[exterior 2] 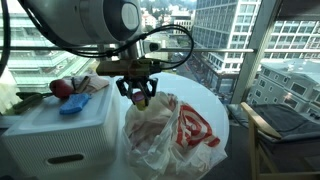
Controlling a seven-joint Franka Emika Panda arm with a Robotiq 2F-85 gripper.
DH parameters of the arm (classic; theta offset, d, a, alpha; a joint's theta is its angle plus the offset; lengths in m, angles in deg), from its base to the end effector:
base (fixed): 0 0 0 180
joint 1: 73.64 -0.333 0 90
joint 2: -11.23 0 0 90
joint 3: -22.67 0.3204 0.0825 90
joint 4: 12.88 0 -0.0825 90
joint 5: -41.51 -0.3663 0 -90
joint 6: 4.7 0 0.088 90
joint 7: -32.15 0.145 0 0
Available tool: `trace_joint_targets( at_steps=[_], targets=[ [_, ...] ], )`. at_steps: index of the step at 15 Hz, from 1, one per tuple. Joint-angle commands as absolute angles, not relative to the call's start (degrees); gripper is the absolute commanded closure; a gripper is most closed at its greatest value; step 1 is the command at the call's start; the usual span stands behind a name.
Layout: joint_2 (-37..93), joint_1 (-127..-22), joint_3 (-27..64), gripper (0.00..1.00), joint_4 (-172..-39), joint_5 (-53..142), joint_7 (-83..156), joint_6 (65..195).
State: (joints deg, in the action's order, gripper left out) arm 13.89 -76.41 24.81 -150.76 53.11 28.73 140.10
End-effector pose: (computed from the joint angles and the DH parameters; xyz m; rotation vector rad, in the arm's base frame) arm 0.4909 0.0399 0.2810 2.9841 0.4610 0.1146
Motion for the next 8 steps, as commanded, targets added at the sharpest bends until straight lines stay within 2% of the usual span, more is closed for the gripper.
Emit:
trace_joint_targets(
  at_steps=[1,5,6,8],
  targets=[
    [20.7,-74.7,21.8,0.79,-153.1,62.5,32.5,152.9],
    [30.7,-75.1,15.3,0.79,-151.8,71.1,39.3,167.6],
    [32.0,-75.3,14.4,0.37,-151.5,70.7,39.9,169.3],
    [31.1,-74.6,15.8,0.22,-152.1,68.1,39.0,168.7]
  ],
)
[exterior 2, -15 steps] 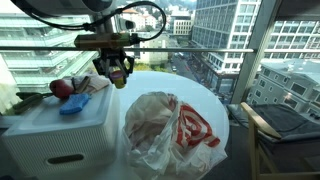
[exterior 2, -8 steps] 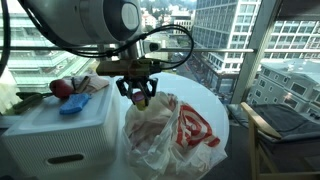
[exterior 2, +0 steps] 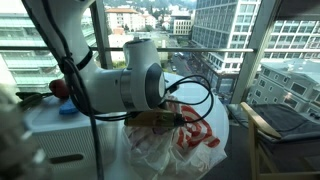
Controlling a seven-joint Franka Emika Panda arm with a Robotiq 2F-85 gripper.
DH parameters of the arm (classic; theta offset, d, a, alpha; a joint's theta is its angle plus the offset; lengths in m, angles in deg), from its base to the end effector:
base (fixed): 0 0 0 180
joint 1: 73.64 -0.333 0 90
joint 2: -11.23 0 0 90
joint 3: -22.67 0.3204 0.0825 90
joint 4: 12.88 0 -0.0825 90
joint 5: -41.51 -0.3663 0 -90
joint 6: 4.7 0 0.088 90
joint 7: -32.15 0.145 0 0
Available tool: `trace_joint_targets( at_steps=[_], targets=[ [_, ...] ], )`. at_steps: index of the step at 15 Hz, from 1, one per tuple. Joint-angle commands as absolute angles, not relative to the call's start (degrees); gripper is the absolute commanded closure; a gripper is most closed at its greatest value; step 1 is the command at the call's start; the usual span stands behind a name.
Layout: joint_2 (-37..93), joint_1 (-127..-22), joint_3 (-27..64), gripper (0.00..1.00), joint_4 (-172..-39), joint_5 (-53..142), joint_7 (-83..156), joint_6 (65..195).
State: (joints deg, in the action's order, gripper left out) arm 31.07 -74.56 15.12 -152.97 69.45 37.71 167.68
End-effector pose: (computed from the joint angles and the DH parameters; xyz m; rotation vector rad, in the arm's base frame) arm 0.4995 -0.0296 0.1654 2.9375 0.4093 0.3017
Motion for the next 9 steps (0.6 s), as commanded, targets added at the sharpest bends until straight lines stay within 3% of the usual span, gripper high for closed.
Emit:
trace_joint_targets(
  at_steps=[1,3,6,9],
  targets=[
    [29.4,-73.9,17.2,0.15,-152.7,66.8,38.6,167.6],
    [24.8,-75.4,17.0,0.01,-153.5,66.5,39.6,165.1],
    [16.0,-77.4,18.3,0.00,-155.0,62.5,37.7,159.1],
    [8.4,-77.0,25.2,0.00,-155.6,50.4,29.3,152.6]
  ],
)
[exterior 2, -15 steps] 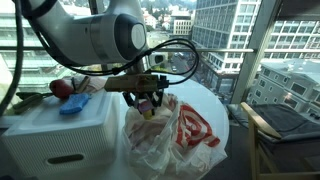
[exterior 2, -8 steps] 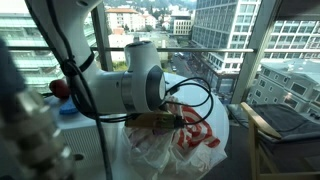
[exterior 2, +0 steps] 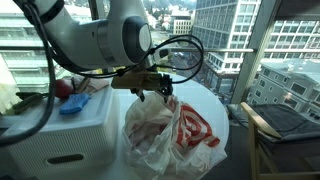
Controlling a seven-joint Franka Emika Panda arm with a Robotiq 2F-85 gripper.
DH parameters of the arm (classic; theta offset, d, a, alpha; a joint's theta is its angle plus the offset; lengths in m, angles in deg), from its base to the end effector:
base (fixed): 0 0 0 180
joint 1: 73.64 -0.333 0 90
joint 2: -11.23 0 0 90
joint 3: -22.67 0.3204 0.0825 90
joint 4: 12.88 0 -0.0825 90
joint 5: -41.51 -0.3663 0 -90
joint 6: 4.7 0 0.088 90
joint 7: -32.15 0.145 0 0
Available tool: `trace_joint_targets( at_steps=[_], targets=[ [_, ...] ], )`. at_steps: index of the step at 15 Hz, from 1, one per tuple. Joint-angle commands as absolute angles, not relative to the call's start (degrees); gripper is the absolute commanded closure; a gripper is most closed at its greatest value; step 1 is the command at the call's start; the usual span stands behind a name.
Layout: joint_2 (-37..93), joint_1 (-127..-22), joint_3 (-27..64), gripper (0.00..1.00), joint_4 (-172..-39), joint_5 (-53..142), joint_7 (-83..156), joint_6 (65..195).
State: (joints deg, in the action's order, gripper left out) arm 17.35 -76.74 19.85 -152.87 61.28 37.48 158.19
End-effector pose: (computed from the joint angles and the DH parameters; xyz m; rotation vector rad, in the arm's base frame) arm 0.5129 0.0163 0.2699 2.9507 0.3383 0.4424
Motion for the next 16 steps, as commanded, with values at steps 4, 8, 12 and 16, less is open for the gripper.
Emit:
trace_joint_targets(
  at_steps=[4,8,12,16],
  targets=[
    [5.7,-83.0,29.5,0.00,-151.8,31.2,15.0,142.2],
    [6.7,-85.3,30.5,0.00,-146.7,28.6,11.6,125.6],
    [7.6,-85.9,31.5,0.00,-144.1,30.9,8.7,114.6],
    [10.2,-86.9,33.5,0.00,-145.3,33.4,6.6,118.6]
  ],
)
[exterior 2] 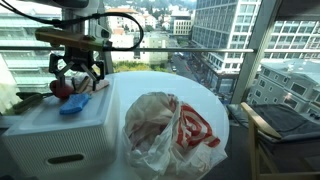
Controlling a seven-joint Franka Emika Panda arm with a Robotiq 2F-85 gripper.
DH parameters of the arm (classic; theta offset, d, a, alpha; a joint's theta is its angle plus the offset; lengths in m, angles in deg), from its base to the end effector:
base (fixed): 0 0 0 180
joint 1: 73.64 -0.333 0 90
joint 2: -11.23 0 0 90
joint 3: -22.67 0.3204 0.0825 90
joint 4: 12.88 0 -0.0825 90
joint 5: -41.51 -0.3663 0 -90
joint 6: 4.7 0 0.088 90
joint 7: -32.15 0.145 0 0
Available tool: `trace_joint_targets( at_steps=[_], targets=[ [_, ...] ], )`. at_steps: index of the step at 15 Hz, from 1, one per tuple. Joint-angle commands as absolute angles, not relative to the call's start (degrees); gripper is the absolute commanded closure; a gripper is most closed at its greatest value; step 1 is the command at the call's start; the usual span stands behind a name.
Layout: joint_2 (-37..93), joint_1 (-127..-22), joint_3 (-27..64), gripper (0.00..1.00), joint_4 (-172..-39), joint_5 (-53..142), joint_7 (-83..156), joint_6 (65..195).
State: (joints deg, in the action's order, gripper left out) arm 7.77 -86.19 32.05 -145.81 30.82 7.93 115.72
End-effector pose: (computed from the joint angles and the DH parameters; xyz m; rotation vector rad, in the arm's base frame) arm 0.4242 0.1867 0.3322 -2.8069 -1.0198 0.2320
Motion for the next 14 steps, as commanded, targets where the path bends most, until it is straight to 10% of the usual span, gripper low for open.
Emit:
trace_joint_targets(
  at_steps=[1,11,12,14],
  targets=[
    [11.0,-87.2,34.1,0.00,-145.7,34.7,6.7,121.0],
    [18.6,-87.7,36.8,0.00,-146.3,43.1,10.4,131.1],
    [18.5,-87.7,36.9,0.25,-146.5,43.5,10.4,131.8],
    [18.1,-87.6,36.9,0.34,-146.4,44.3,10.6,132.1]
  ],
)
